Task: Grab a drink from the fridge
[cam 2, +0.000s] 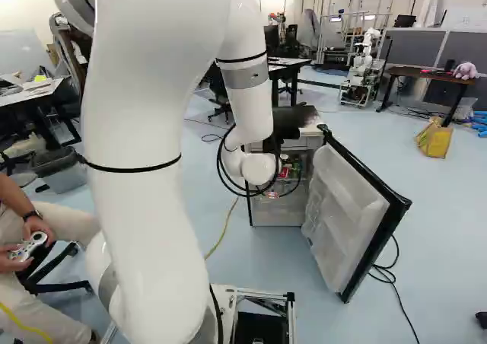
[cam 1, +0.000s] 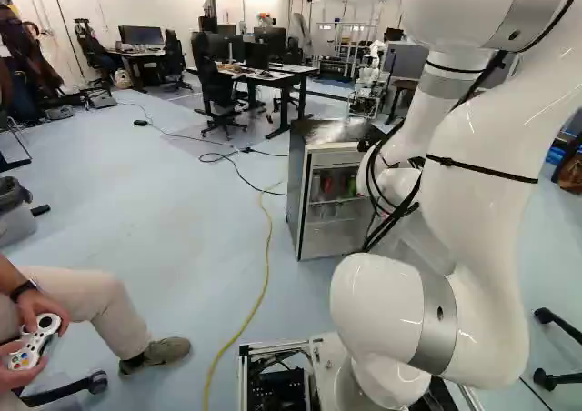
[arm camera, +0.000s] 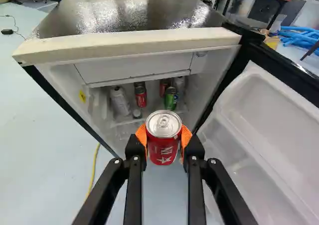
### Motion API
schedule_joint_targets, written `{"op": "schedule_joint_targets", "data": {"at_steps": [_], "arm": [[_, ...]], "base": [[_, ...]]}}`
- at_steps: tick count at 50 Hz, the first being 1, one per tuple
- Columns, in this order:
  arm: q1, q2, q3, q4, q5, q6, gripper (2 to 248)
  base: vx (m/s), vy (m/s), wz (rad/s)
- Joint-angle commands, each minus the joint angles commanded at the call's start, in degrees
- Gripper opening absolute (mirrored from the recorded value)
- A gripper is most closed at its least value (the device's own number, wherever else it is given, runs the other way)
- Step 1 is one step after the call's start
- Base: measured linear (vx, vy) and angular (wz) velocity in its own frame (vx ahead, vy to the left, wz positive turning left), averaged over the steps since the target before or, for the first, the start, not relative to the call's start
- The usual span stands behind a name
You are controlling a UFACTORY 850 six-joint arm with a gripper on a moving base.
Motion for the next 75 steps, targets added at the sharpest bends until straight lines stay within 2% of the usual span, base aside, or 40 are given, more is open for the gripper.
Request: {"op": "schedule_joint_targets", "data": {"at_steps": [16, 75], "arm": [[0.53, 1.84, -0.61, 0.0, -2.9, 0.0, 86], [2.34, 7.35, -3.81, 0.0, -7.88, 0.0, 86]], "base": [[0.0, 0.0, 0.0], [0.0, 0.0, 0.0]]}}
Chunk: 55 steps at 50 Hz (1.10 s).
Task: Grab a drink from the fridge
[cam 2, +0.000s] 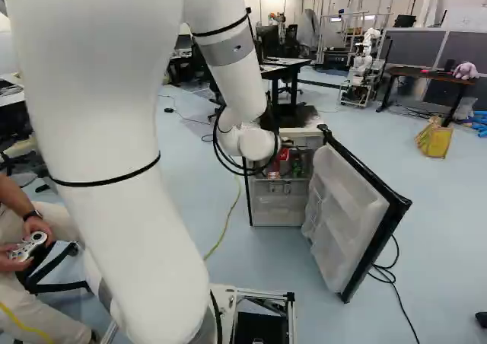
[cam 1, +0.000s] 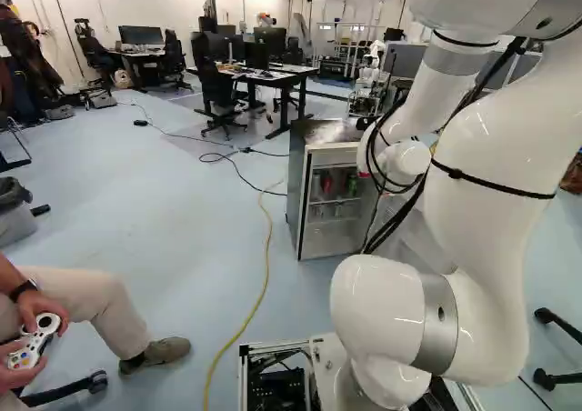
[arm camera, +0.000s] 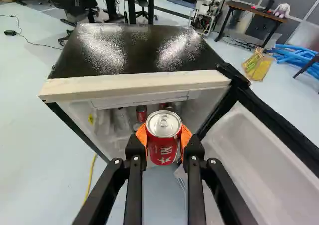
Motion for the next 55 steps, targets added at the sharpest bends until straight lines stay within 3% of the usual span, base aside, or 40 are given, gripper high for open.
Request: {"op": "schedule_joint_targets", "data": {"at_steps": [55], "arm": [[1.73, 2.7, -5.2, 0.0, -4.55, 0.0, 86]], "base": [[0.0, 0.0, 0.0]]}}
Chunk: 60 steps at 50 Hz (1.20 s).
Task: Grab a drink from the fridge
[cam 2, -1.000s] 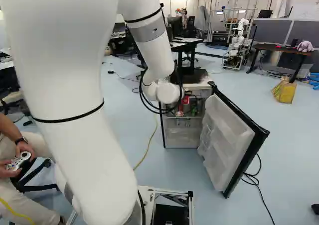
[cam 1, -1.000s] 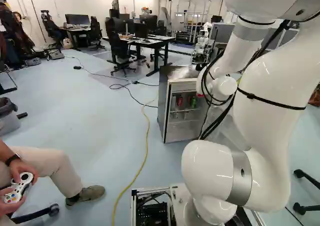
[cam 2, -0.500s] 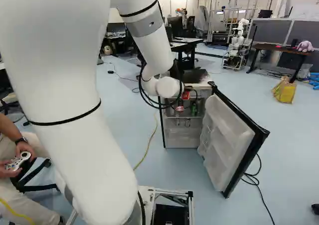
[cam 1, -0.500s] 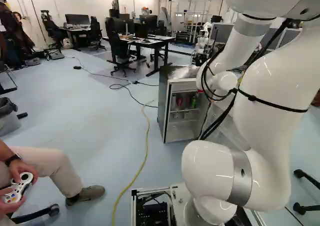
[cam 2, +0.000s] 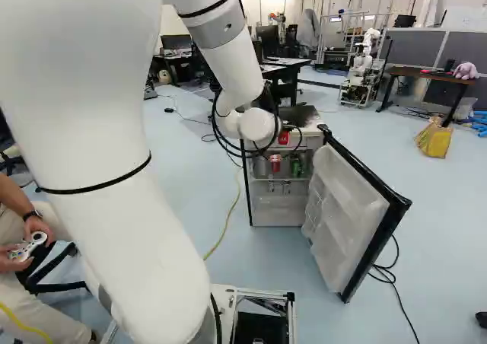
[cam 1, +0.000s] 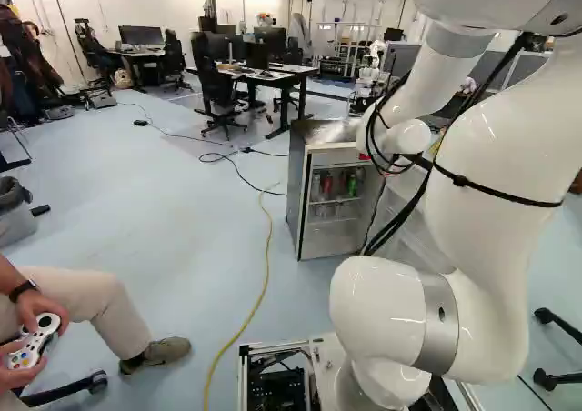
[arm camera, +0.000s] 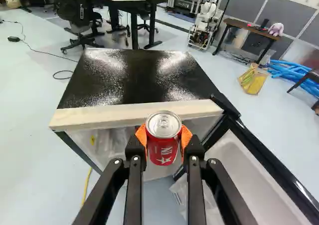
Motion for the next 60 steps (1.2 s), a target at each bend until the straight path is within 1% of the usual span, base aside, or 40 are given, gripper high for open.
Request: {"op": "schedule_joint_targets", "data": {"at_steps": [34, 60], "arm": [[1.12, 0.22, -4.5, 0.0, -2.82, 0.0, 86], [1.95, -2.82, -8.27, 0.0, -4.97, 0.0, 86]], "base": [[0.0, 0.0, 0.0], [0.0, 0.0, 0.0]]}}
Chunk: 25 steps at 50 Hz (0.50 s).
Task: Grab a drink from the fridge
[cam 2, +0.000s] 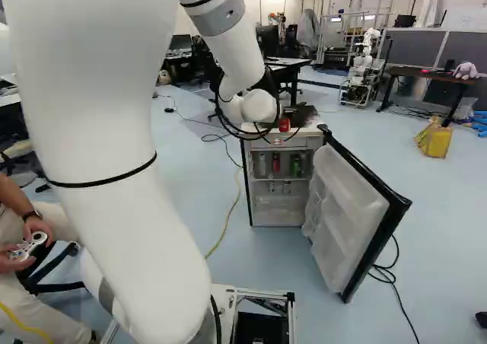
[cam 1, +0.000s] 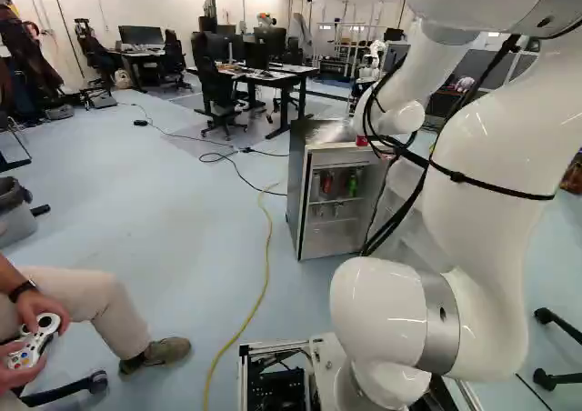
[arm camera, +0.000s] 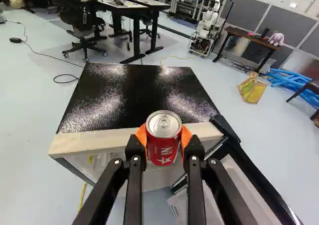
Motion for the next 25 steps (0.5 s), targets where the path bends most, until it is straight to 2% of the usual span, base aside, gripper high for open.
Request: {"op": "schedule_joint_targets", "data": {"at_steps": [25], "arm": [[0.77, -3.27, -3.7, 0.0, -1.15, 0.0, 86]], "base": [[0.0, 0.0, 0.0]]}}
